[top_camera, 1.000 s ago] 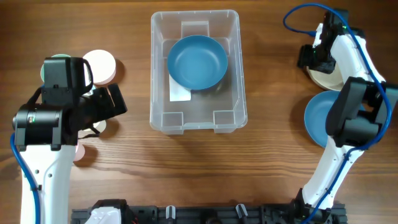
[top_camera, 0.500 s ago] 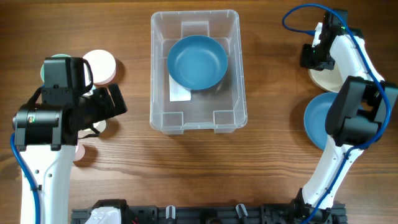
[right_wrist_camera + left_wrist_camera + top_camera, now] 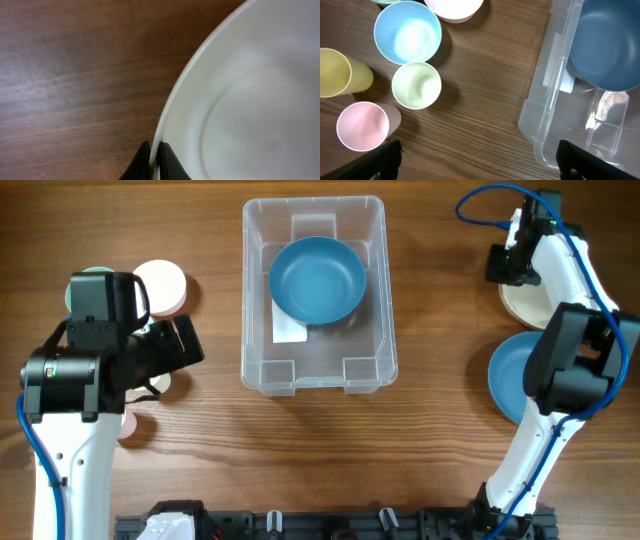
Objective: Pack container
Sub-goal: 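Carry the cream bowl with the right gripper into the bin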
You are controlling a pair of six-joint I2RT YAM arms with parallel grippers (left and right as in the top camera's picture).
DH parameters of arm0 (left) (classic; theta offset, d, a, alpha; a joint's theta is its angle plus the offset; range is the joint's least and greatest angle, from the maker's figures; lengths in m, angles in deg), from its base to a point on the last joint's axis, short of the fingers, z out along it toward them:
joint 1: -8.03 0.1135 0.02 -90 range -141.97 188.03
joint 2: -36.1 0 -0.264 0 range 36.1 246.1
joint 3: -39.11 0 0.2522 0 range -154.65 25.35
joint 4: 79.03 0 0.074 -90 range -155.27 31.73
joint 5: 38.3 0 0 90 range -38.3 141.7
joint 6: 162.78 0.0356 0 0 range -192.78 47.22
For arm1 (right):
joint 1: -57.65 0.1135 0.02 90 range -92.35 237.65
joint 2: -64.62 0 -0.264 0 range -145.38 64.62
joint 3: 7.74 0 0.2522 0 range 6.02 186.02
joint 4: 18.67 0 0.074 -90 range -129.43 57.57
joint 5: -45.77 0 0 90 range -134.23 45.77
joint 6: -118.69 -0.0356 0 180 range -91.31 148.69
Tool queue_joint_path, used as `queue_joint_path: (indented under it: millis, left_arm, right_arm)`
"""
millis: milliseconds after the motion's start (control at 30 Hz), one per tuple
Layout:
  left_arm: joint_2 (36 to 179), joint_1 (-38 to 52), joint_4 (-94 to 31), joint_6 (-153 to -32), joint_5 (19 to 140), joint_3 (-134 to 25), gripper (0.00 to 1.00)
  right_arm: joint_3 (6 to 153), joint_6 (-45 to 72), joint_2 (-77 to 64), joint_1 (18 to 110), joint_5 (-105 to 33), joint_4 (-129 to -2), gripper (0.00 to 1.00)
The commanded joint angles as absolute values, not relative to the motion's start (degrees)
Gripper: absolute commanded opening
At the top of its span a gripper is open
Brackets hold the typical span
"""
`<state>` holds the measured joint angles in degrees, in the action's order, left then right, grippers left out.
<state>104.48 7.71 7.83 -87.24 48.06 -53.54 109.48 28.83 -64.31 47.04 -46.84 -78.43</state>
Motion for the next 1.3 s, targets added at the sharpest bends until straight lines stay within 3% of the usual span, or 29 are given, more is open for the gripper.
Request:
queue_joint_path:
  millis: [0,233,400,533,633,833,1033,1067,1133,1267]
  left_arm:
    - [104.53,7.82,7.61,-86.76,47.12,-54.50,1.00]
    - [104.53,7.82,7.63,-86.74,47.12,-54.50,1.00]
    - [104.53,7.82,7.61,-86.74,47.12,-54.50,1.00]
    - [104.53,7.82,7.61,-86.76,47.12,-54.50,1.00]
    - [104.53,7.82,7.59,-86.76,47.12,-54.50,1.00]
    - [104.53,7.82,7.57,-86.74,47.12,-54.50,1.00]
    - [104.53,7.82,6.93,-86.76,47.12,-54.50,1.00]
    - [104.53,7.82,6.76,-86.76,47.12,-54.50,1.00]
    - [104.53,7.82,6.60,-86.74,47.12,-54.50,1.00]
    - [104.53,7.82,6.36,-86.74,47.12,-54.50,1.00]
  right_arm:
    - [112.91,31.67,-60.26,49.51,-43.89,-78.87,0.04]
    - [115.93,37.90,-46.01,59.32,-43.93,-83.72,0.04]
    - [116.08,47.67,-36.07,73.97,-43.04,-84.09,0.04]
    - [116.04,52.63,-37.95,86.71,-43.08,-83.90,0.04]
    - [116.04,52.72,-43.02,90.95,-43.04,-83.22,0.04]
    - [116.04,52.92,-55.74,93.07,-42.62,-81.10,0.04]
    - [116.04,54.18,-58.40,93.16,-41.13,-80.90,0.05]
    - [116.06,54.14,-58.38,93.16,-41.13,-80.99,0.09]
    - [116.06,53.94,-58.25,93.18,-40.92,-81.93,0.28]
    - [116.06,53.97,-55.39,93.18,-40.72,-82.69,0.30]
